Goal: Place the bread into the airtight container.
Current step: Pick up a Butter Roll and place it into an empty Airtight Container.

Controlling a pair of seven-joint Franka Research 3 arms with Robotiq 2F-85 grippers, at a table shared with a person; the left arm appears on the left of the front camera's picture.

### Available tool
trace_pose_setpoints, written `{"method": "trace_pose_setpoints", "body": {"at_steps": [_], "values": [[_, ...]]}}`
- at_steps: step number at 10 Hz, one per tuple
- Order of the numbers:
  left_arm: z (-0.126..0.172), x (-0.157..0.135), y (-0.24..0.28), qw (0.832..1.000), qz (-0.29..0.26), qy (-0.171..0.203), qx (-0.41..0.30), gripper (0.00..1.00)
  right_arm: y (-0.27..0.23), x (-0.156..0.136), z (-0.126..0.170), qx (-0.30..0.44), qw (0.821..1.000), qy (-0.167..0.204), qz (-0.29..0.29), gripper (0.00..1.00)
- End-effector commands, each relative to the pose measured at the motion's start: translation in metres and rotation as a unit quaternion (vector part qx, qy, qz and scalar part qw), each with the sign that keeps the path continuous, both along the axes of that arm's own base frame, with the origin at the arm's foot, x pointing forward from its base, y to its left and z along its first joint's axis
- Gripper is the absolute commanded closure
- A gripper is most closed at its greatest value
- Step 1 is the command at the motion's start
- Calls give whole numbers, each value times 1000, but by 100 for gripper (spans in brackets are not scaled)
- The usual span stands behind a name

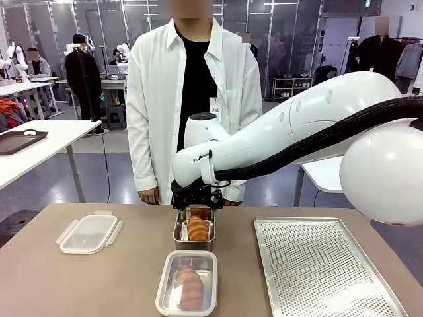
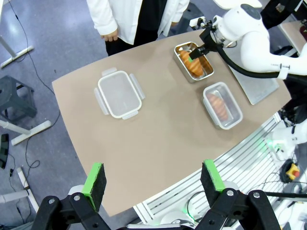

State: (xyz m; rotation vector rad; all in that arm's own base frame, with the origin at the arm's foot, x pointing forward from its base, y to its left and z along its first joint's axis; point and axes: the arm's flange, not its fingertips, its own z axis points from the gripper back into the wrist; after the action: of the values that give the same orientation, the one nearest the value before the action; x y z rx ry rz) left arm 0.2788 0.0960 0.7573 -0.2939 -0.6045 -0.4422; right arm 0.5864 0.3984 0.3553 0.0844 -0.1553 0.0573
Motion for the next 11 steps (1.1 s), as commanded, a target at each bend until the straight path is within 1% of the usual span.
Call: {"method": "trace_pose_setpoints", "body": {"at_steps": [1,10,11], "values": [[2,0,1,1000,-6,-3,3,0,-1,0,1,-2,1000,-1,-1,0],[2,0,1,1000,-6,-3,3,0,0,0,0,0,1000,0,0,0],[2,0,1,1000,-6,-3,3,0,-9,-3,23,-15,1000,8,-3,0]]}}
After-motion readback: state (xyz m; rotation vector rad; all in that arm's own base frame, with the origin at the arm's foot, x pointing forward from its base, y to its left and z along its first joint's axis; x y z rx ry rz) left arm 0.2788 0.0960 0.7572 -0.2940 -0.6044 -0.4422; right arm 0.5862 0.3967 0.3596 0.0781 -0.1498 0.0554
